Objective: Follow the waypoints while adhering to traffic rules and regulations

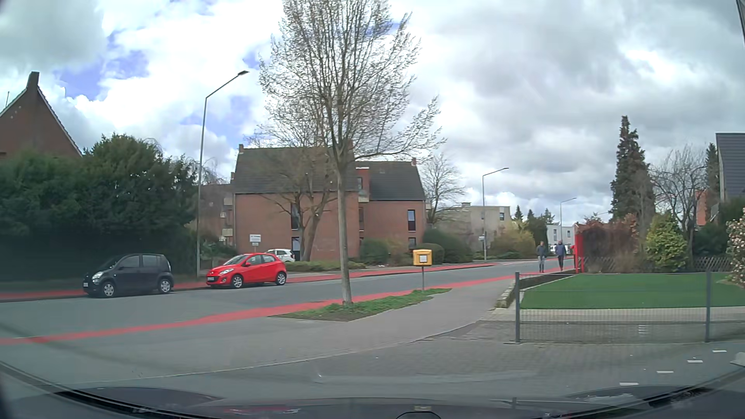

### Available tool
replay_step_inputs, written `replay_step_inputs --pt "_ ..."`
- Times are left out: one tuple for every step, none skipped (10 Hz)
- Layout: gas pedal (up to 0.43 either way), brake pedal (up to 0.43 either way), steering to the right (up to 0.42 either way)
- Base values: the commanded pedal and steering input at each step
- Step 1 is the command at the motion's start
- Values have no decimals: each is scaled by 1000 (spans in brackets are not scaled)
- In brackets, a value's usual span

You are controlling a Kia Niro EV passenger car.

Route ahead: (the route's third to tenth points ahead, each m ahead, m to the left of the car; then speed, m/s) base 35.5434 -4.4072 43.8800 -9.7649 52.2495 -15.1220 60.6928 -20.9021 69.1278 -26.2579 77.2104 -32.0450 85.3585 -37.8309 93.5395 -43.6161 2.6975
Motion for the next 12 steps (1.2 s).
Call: replay_step_inputs --pt "0 0 -537" --pt "0 0 -537" --pt "0 0 -545" --pt "0 0 -559" --pt "0 0 -570" --pt "0 0 -581" --pt "0 0 -584" --pt "0 18 -585" --pt "0 55 -585" --pt "0 98 -584" --pt "0 128 -584" --pt "0 146 -585"
